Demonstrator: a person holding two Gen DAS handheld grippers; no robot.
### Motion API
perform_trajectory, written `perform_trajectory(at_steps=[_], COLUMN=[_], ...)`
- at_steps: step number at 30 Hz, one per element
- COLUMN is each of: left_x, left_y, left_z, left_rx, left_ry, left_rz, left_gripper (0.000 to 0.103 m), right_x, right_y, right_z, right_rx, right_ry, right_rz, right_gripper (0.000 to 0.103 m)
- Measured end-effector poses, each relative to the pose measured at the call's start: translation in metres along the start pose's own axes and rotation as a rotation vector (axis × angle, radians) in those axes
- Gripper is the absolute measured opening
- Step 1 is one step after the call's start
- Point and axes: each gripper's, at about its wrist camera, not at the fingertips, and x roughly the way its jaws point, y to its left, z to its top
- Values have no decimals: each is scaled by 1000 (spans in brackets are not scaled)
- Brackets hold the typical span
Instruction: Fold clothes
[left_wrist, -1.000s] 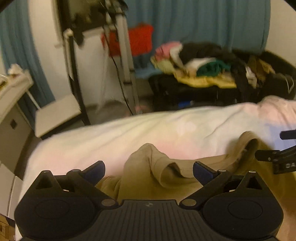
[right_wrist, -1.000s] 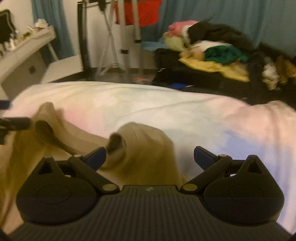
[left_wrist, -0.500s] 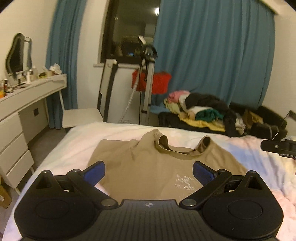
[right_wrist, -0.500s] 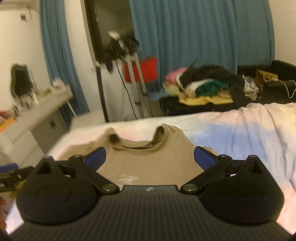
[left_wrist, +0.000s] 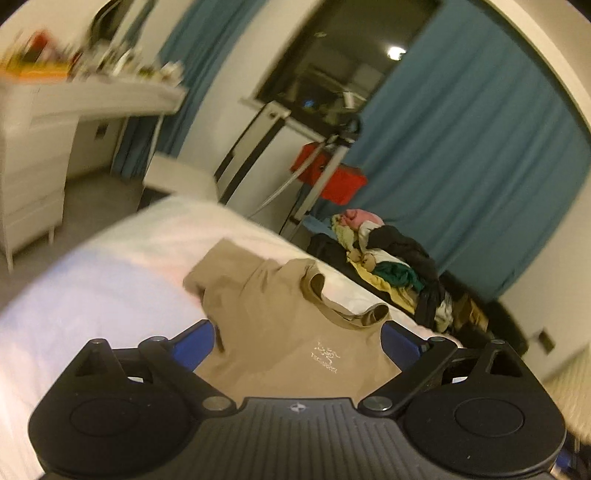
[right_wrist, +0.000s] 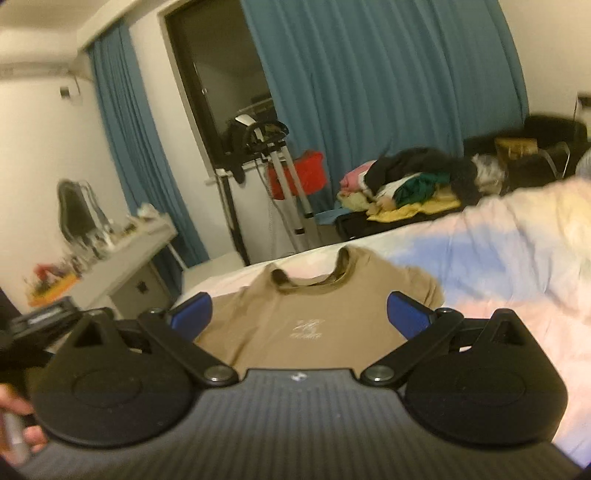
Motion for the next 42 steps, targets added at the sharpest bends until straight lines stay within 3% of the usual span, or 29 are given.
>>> perform_trajectory(at_steps=[6,9,14,20,24,29,31,34,37,42], left_x=[49,84,151,251,294,335,353,366,359,348], left_y=[56,79,107,129,150,148,144,141,129,119], left_z=[-7,-8,-8,-11,-4,30,43,65,89,110], left_rx=[-205,-262,-391,-512,-587,-538,-495,-405,-232,-63], left_ry=[63,78,53,25,-63,-31,7,26,-70,-157], left_rz=[2,-13,-36,-31,-49,-47,7,86,183,299], left_gripper=[92,89,86,83,71,60,28,10,6,6], right_x=[22,47,92,129,151,176,184,191,194,190], right_y=[-55,-80,-99,-95,-102,-114,-116,-116,-115,-116], right_z=[-60,-87,-108,-119,-126,-131,-134,-138,-139,-138], right_rx=[134,194,237,140,95,139,142,137,134,129], right_ry=[27,42,100,88,98,119,126,131,137,131], right_rz=[57,74,90,45,18,18,15,4,-4,-6], right_gripper=[103,103,103,103,103,103,103,103,103,103])
